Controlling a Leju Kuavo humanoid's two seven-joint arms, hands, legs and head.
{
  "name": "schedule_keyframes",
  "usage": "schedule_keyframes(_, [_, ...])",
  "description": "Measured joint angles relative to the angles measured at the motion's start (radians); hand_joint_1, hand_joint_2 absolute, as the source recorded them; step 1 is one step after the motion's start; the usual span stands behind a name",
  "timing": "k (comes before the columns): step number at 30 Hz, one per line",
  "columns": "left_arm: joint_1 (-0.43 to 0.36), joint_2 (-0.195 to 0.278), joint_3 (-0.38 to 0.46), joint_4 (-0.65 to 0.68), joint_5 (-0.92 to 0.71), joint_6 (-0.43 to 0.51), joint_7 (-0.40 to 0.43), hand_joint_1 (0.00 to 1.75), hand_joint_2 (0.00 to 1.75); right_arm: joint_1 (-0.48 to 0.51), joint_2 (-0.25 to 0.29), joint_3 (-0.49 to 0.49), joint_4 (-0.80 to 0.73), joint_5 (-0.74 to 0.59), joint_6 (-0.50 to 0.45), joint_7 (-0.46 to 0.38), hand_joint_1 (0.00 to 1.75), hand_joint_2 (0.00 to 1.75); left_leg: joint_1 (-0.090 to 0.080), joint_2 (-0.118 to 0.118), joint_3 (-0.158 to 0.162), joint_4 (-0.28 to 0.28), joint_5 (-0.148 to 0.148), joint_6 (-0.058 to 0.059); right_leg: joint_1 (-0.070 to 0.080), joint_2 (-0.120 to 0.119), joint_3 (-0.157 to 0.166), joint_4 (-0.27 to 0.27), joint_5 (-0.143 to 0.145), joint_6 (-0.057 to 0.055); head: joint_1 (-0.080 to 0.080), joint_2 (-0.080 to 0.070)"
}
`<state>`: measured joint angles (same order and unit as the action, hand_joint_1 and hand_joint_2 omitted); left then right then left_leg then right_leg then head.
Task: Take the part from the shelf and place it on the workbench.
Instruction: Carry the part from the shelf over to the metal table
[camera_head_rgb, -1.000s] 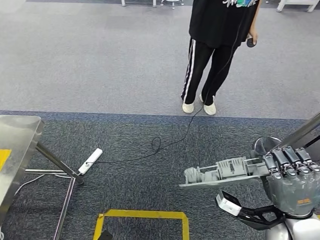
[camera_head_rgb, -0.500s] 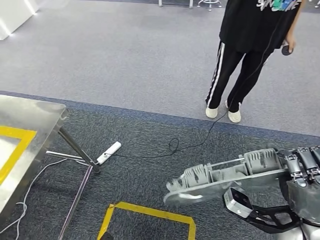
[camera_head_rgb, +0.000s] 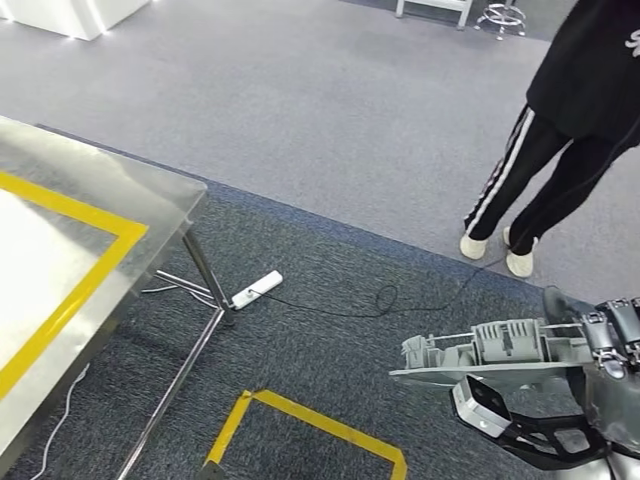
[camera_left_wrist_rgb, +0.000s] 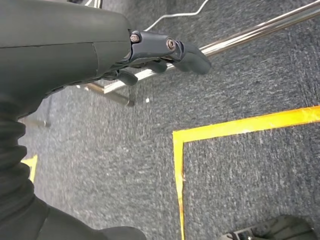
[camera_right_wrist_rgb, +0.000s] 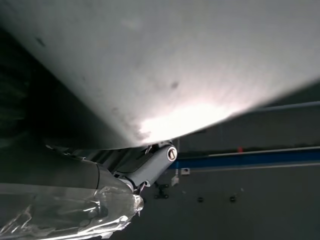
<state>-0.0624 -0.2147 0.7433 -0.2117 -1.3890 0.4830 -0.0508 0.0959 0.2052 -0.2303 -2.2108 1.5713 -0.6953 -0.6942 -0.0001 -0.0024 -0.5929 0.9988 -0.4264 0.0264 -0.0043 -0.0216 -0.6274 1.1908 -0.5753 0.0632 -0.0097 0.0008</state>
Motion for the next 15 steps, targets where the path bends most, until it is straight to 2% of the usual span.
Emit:
schedule_keyframes(1, [-0.001, 0.0, 0.0, 0.0, 0.001, 0.0, 0.0, 0.0, 1.75, 0.001, 0.0, 0.0, 0.0, 0.0, 0.0, 0.0, 1.75, 1.75, 0.0, -0.012, -0.001, 0.0, 0.0, 0.002, -0.001, 0.011, -0.033, 0.065, -0.024, 0.002, 0.002, 0.0])
schedule_keyframes(2, [0.0, 0.0, 0.0, 0.0, 0.002, 0.0, 0.0, 0.0, 1.75, 0.003, 0.0, 0.0, 0.001, 0.0, 0.0, 0.0, 1.75, 1.75, 0.0, -0.025, -0.001, 0.0, 0.001, 0.002, -0.001, 0.016, -0.055, 0.105, -0.031, 0.003, 0.002, 0.0])
schedule_keyframes(3, [0.001, 0.0, 0.0, 0.0, 0.003, 0.0, 0.0, 0.0, 1.75, 0.004, 0.0, 0.0, 0.001, 0.0, 0.0, 0.0, 1.75, 1.75, 0.001, -0.038, 0.0, 0.0, 0.001, 0.002, -0.002, 0.017, -0.061, 0.109, -0.019, 0.004, 0.002, 0.0])
schedule_keyframes(4, [0.001, 0.0, 0.0, 0.0, 0.004, 0.0, 0.0, 0.0, 1.75, 0.005, 0.001, -0.001, 0.001, 0.0, 0.0, 0.0, 1.75, 1.75, 0.002, -0.052, 0.001, 0.001, 0.002, 0.0, -0.004, 0.021, -0.048, 0.074, 0.01, 0.004, 0.002, 0.0])
schedule_keyframes(5, [0.001, 0.0, 0.0, 0.0, 0.004, 0.0, 0.0, 0.0, 1.75, 0.005, 0.001, -0.001, 0.002, 0.0, 0.0, 0.0, 1.75, 1.75, 0.003, -0.066, 0.002, 0.002, 0.002, -0.002, -0.008, 0.032, -0.02, 0.011, 0.049, 0.005, 0.002, 0.0])
schedule_keyframes(7, [0.0, 0.001, 0.0, 0.0, 0.004, 0.0, 0.0, 0.0, 1.75, 0.006, 0.003, -0.001, 0.002, 0.0, 0.0, 0.0, 1.75, 1.75, 0.003, -0.093, -0.002, 0.006, 0.003, -0.013, -0.018, 0.081, 0.038, -0.112, 0.097, 0.007, 0.003, 0.0])
schedule_keyframes(8, [-0.001, 0.002, 0.0, 0.0, 0.005, 0.0, 0.001, 0.0, 1.75, 0.007, 0.004, -0.001, 0.003, 0.001, 0.0, 0.0, 1.75, 1.75, 0.004, -0.104, -0.007, 0.008, 0.005, -0.02, -0.02, 0.1, 0.054, -0.145, 0.103, 0.005, 0.003, 0.0])
schedule_keyframes(9, [0.0, 0.003, 0.0, 0.0, 0.005, 0.001, 0.002, 0.0, 1.75, 0.008, 0.005, -0.001, 0.004, 0.001, 0.0, 0.0, 1.75, 1.75, 0.005, -0.115, -0.013, 0.008, 0.009, -0.028, -0.02, 0.109, 0.06, -0.156, 0.1, 0.001, 0.003, 0.0])
schedule_keyframes(10, [0.001, 0.003, 0.0, 0.0, 0.005, 0.001, 0.002, 0.0, 1.75, 0.009, 0.006, -0.002, 0.005, 0.001, 0.0, -0.001, 1.75, 1.75, 0.008, -0.125, -0.019, 0.008, 0.013, -0.034, -0.019, 0.102, 0.06, -0.158, 0.1, -0.007, 0.004, 0.0])
schedule_keyframes(11, [0.004, 0.004, 0.0, 0.0, 0.006, 0.001, 0.003, 0.0, 1.75, 0.009, 0.007, -0.002, 0.006, 0.002, 0.0, -0.001, 1.75, 1.75, 0.009, -0.126, -0.023, 0.007, 0.015, -0.04, -0.018, 0.09, 0.058, -0.158, 0.103, -0.013, 0.003, 0.0])
schedule_keyframes(12, [0.006, 0.004, 0.0, 0.0, 0.006, 0.001, 0.003, 0.0, 1.75, 0.009, 0.008, -0.002, 0.006, 0.002, 0.0, -0.001, 1.75, 1.75, 0.008, -0.111, -0.029, 0.017, 0.008, -0.045, -0.018, 0.078, 0.059, -0.159, 0.105, -0.02, 0.0, 0.0])
schedule_keyframes(13, [0.005, 0.004, 0.0, 0.0, 0.006, 0.001, 0.003, 0.0, 1.75, 0.01, 0.009, -0.002, 0.006, 0.002, 0.0, -0.001, 1.75, 1.75, 0.006, -0.088, -0.043, 0.042, -0.01, -0.049, -0.017, 0.064, 0.06, -0.162, 0.106, -0.027, -0.003, 0.0])
schedule_keyframes(15, [0.002, 0.003, 0.0, 0.0, 0.006, 0.0, 0.003, 0.0, 1.75, 0.012, 0.01, -0.002, 0.008, 0.002, 0.0, -0.001, 1.75, 1.75, 0.002, -0.033, -0.093, 0.148, -0.069, -0.054, -0.014, 0.034, 0.061, -0.164, 0.106, -0.036, -0.01, 0.0])
